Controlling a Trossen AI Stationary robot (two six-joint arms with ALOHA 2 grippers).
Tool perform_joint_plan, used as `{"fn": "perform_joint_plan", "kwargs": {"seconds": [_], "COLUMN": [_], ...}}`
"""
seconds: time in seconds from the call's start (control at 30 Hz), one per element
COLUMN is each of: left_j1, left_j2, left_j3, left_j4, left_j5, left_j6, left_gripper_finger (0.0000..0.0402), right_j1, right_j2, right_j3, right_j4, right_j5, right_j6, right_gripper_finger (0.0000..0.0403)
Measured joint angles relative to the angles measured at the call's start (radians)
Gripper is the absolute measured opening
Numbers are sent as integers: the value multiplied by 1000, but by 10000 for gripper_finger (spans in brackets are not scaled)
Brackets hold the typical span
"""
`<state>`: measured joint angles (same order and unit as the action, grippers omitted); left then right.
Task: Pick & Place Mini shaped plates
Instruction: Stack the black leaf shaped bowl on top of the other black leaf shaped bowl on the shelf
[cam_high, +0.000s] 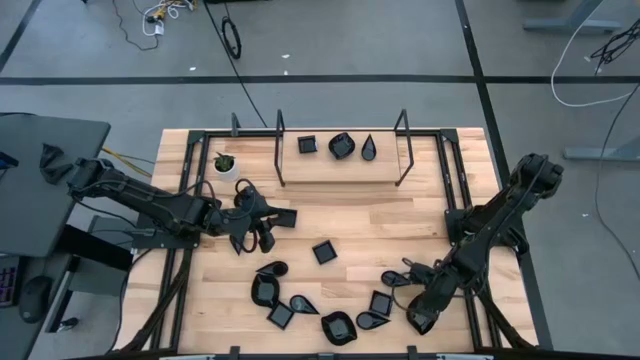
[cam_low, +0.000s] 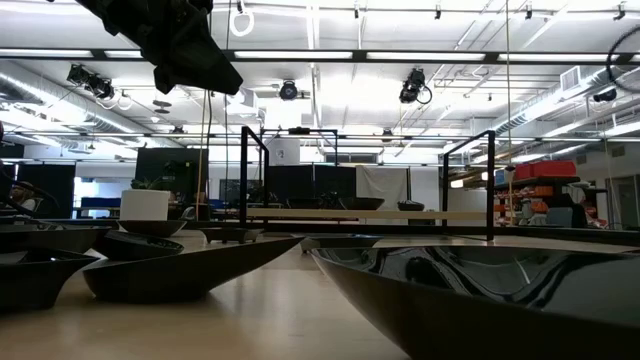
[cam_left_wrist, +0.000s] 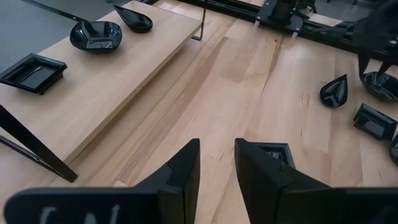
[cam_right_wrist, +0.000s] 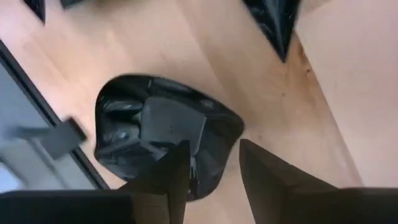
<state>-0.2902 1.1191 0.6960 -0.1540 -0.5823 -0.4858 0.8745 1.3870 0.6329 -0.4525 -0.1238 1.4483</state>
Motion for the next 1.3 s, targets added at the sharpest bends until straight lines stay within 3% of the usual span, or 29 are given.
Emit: {"fn": "perform_joint_plan", "kwargs": {"seconds": [0.3,0.67,1.03,1.13,1.3], "left_j1": [0,0,0,0,0], "left_j2": [0,0,0,0,0], "left_j3": [0,0,0,0,0], "left_j4": [-1,0,1,1,5], "left_j5": [0,0,0,-1,-17], "left_j6": [-1,-1,-2,-2,-2], "left_gripper_finger": [106,106,106,106,106], "right_j1": [0,0,-40,-97,-268], "right_j2": [-31,-51,-172,-195,-189], "right_j3": [-161,-164,-145,-87,86], "right_j4": [261,273,244,245,247], "right_j5": [1,3,5,51,154], "right_j6": [127,123,160,100,-158], "right_gripper_finger": [96,13,2,2,1]}}
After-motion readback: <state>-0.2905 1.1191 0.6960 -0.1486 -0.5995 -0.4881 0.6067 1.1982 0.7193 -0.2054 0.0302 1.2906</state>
